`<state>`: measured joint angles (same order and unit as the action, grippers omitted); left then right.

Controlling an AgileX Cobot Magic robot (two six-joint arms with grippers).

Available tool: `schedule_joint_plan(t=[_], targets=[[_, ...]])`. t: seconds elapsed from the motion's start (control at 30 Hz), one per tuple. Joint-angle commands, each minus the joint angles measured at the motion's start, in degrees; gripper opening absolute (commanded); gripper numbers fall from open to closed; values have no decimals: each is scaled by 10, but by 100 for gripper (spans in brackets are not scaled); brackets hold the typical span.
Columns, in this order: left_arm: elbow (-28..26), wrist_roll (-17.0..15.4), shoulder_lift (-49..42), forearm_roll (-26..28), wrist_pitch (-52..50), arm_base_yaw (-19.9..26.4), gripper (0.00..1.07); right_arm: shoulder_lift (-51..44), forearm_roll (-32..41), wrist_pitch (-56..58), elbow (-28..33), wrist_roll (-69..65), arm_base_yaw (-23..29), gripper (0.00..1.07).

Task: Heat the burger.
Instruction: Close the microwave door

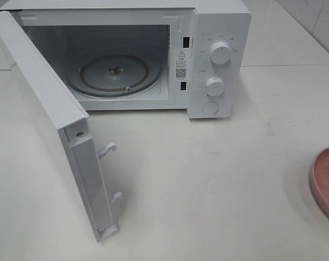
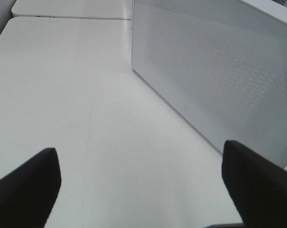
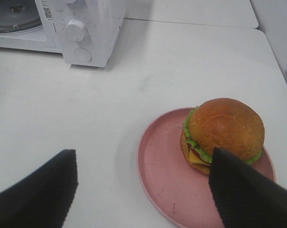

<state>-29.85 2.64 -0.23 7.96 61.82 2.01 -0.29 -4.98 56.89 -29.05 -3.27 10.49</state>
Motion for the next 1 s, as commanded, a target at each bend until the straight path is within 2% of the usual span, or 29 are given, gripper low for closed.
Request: schedule_joint_plan(t=[0.03,0.87,1.0], targets=[[2,1,-4,3,-5,-1,84,-17,1,1,3,5,-5,75],[-11,1,-4,7,-31,-1,84,-17,1,1,3,5,-5,75],[-13,1,12,7,-41,-1,80,-17,1,1,3,5,-5,75]])
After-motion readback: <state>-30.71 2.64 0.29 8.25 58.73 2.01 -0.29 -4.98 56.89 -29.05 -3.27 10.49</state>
